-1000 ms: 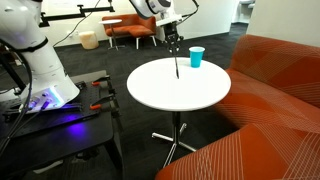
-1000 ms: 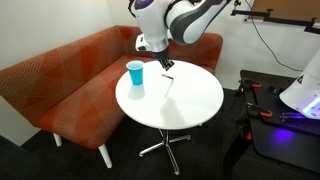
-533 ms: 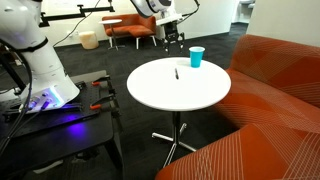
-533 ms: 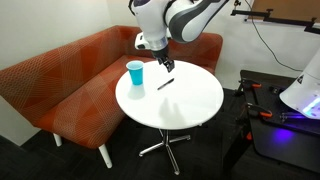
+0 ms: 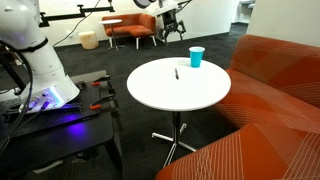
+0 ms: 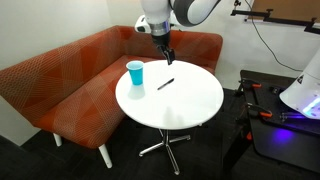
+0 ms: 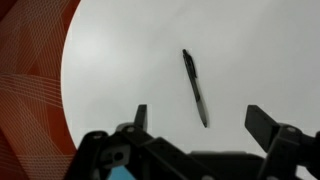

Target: Pick the marker from the cup and put it on the table

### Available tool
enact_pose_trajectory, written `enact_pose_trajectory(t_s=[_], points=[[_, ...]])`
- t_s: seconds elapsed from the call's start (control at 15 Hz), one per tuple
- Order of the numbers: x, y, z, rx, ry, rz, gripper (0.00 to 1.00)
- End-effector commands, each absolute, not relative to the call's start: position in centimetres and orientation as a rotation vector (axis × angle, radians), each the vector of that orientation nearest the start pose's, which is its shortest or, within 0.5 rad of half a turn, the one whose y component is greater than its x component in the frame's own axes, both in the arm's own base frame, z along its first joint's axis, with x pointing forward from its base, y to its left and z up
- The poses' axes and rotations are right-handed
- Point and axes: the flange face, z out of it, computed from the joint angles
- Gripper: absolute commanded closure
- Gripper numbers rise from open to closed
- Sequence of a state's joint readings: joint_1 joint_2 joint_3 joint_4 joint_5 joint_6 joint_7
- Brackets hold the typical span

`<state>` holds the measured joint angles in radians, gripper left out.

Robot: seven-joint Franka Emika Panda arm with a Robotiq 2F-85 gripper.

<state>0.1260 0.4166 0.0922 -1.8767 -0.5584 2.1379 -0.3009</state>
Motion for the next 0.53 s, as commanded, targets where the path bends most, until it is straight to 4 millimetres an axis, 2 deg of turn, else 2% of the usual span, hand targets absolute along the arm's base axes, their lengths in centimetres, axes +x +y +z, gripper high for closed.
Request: enact_pose_trajectory(t_s=[0.0, 0.27, 0.33, 0.47], points=[[58.6, 10.1, 31.5, -3.274, -1.319, 0.131, 0.0], [57.3, 9.7, 33.3, -3.295, -1.254, 0.029, 0.0], [58.8, 10.3, 32.4, -3.289, -1.312, 0.101, 0.0], [58.2, 10.1, 32.9, -3.293, -1.298, 0.078, 0.0]])
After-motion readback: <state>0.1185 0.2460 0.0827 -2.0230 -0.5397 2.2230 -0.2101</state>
